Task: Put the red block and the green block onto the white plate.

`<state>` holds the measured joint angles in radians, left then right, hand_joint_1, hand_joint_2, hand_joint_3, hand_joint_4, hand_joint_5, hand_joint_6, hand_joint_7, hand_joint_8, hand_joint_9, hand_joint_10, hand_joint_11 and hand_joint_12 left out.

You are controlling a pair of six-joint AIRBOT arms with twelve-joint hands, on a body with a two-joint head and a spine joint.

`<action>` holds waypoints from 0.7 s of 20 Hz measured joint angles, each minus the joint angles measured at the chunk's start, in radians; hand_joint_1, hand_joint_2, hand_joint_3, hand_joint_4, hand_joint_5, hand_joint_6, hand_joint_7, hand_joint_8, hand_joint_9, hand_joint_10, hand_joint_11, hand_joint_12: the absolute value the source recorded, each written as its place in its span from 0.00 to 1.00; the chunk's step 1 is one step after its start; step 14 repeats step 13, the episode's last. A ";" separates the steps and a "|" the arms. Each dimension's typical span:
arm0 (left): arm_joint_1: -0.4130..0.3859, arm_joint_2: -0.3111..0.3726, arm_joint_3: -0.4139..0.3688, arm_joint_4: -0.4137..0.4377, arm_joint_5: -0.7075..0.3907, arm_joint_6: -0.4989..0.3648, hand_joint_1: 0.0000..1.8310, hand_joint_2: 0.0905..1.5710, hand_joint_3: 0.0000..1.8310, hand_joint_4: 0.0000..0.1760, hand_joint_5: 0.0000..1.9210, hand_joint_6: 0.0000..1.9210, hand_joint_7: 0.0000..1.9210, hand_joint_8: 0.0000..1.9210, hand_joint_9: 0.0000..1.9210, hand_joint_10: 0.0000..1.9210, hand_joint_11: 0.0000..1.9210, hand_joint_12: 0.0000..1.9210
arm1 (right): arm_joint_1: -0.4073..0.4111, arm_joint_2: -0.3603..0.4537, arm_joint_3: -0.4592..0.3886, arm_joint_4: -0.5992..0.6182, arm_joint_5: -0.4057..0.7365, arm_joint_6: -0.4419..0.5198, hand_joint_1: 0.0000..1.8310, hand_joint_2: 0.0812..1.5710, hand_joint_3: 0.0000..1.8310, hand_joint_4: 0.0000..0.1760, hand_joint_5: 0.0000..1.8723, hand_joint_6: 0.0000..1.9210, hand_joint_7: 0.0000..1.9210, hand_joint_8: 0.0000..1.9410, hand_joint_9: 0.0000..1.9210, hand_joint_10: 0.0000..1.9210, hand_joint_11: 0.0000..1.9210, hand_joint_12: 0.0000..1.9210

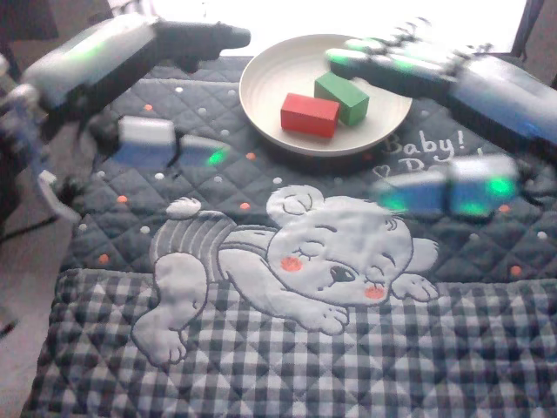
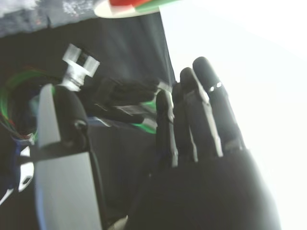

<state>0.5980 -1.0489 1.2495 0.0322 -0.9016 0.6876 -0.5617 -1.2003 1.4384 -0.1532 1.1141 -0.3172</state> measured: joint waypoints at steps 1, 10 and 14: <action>0.075 0.045 -0.056 -0.004 -0.059 0.000 0.60 0.55 0.00 0.00 0.22 0.00 0.22 0.00 0.25 0.00 0.13 0.54 | -0.071 0.048 -0.038 0.033 0.042 -0.002 0.34 0.54 0.00 1.00 0.07 0.00 0.11 0.01 0.04 0.00 0.00 0.01; 0.463 0.183 -0.288 -0.240 -0.600 0.009 0.46 0.60 0.01 0.15 0.16 0.00 0.22 0.00 0.26 0.00 0.05 0.71 | -0.438 0.177 -0.241 0.274 0.402 -0.002 0.26 0.58 0.01 1.00 0.05 0.00 0.11 0.00 0.07 0.00 0.01 0.00; 0.508 0.188 -0.306 -0.275 -0.687 0.017 0.34 0.69 0.01 0.16 0.07 0.00 0.16 0.00 0.22 0.00 0.06 0.61 | -0.497 0.188 -0.267 0.345 0.492 -0.002 0.23 0.64 0.01 0.97 0.02 0.00 0.10 0.00 0.05 0.00 0.01 0.00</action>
